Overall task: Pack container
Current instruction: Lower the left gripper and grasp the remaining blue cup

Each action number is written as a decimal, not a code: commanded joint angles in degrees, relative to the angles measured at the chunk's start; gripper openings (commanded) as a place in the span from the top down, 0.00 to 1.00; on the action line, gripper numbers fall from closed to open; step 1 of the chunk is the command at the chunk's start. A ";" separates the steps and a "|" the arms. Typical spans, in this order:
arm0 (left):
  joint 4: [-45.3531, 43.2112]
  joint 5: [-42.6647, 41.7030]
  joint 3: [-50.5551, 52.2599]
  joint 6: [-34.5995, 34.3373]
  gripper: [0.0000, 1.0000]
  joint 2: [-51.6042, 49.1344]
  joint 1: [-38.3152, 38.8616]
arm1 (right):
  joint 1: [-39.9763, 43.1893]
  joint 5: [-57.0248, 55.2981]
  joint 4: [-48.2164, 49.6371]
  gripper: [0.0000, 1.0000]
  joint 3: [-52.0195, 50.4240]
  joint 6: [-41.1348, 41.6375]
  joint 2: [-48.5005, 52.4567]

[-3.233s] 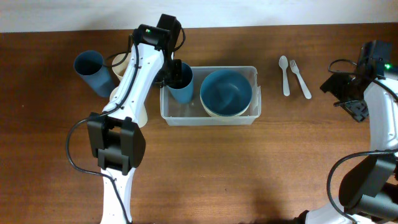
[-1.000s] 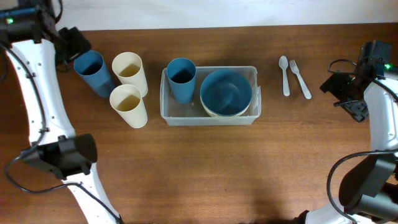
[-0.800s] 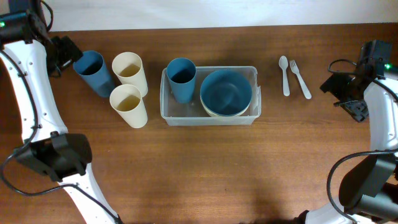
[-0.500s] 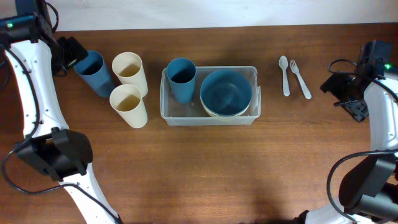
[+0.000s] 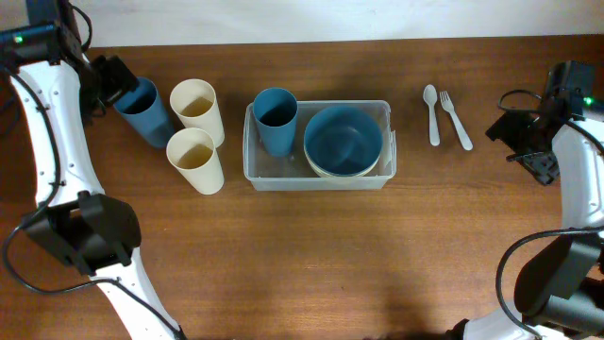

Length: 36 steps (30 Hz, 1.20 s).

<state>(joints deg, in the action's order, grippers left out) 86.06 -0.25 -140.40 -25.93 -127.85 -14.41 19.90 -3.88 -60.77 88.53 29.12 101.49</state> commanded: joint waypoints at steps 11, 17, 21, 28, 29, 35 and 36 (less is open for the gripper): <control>-2.51 -1.09 9.46 1.09 0.05 0.79 0.04 | 0.07 -1.11 0.15 0.01 -0.42 0.02 0.04; -3.58 -1.09 11.93 1.11 0.05 0.79 0.04 | 0.07 -1.11 0.15 0.01 -0.42 0.02 0.04; -4.00 -1.09 12.90 0.96 0.10 0.79 0.04 | 0.07 -1.09 0.15 0.01 -0.42 0.02 0.04; -4.96 -1.09 12.96 0.66 0.21 0.79 0.00 | 0.07 -1.09 0.15 0.01 -0.42 0.02 0.04; -5.11 -1.09 12.96 0.66 0.22 0.68 0.00 | 0.07 -1.09 0.15 0.01 -0.42 0.02 0.04; -5.99 -1.09 12.96 0.39 0.43 0.68 0.00 | 0.07 -1.09 0.15 0.01 -0.42 0.02 0.04; -5.97 -1.11 12.96 0.15 0.44 0.57 0.00 | 0.07 -1.09 0.15 0.01 -0.42 0.02 0.04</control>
<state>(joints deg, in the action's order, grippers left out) 80.27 -0.73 -127.96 -25.54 -127.85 -14.41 19.90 -3.88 -60.77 88.53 29.12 101.49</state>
